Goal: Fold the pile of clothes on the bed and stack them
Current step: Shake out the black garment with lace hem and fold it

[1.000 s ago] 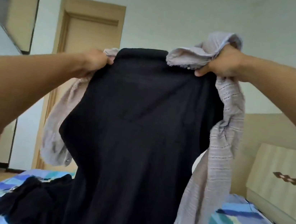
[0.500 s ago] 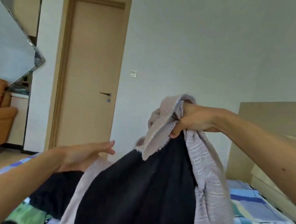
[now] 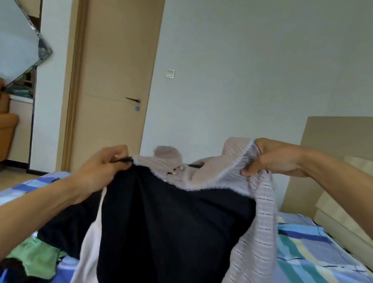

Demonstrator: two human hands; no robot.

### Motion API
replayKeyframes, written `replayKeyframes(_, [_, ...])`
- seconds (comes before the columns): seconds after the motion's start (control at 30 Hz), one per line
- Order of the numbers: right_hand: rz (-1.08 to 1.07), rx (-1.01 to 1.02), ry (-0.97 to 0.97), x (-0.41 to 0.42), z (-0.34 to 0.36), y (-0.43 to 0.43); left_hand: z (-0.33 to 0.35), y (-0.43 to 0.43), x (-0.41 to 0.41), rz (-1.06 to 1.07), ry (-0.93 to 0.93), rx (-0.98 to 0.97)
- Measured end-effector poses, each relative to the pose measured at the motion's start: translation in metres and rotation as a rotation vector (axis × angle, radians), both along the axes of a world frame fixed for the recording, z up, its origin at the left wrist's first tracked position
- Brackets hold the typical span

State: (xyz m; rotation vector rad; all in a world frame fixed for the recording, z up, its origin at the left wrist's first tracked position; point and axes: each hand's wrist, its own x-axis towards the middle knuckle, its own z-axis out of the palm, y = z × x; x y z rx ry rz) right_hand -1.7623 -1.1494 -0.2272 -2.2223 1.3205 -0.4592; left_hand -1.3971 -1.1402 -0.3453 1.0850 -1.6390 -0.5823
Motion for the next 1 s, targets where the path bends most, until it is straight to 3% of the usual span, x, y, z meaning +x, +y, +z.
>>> replayKeyframes(0.17, [-0.115, -0.011, -0.207, -0.012, -0.025, -0.022, 0.020, -0.007, 0.026, 0.008, 0.015, -0.076])
replayKeyframes(0.3, [-0.363, -0.221, -0.328, -0.010, -0.040, -0.040, 0.021, 0.002, 0.039, -0.126, 0.140, 0.012])
replayKeyframes(0.4, [-0.475, -0.286, -0.418, -0.002, -0.061, -0.046, 0.009, 0.008, 0.046, -0.184, 0.084, 0.254])
replayKeyframes(0.47, [-0.444, -0.218, -0.423, 0.006, -0.084, -0.046, -0.005, 0.013, 0.040, -0.194, -0.151, 0.517])
replayKeyframes(0.53, [-0.353, -0.174, -0.343, 0.013, -0.105, -0.040, -0.023, 0.015, 0.035, -0.157, -0.465, 0.681])
replayKeyframes(0.6, [-0.185, -0.134, -0.172, 0.014, -0.124, -0.027, -0.039, 0.010, 0.043, -0.050, -0.686, 0.652])
replayKeyframes(0.67, [-0.070, -0.052, 0.067, 0.010, -0.147, -0.016, -0.049, 0.007, 0.054, -0.034, -0.558, 0.539])
replayKeyframes(0.73, [-0.101, -0.129, 0.378, 0.008, -0.182, -0.010, -0.054, 0.013, 0.056, -0.043, -0.361, 0.452])
replayKeyframes(0.8, [-0.206, -0.234, 0.469, 0.009, -0.220, -0.011, -0.064, 0.019, 0.049, -0.071, -0.246, 0.390])
replayKeyframes(0.9, [-0.466, -0.283, 0.165, 0.010, -0.273, -0.018, -0.088, 0.021, 0.036, -0.073, -0.188, 0.320])
replayKeyframes(1.0, [-0.622, 0.069, -0.162, 0.007, -0.317, -0.019, -0.115, 0.019, 0.040, -0.050, -0.218, 0.253])
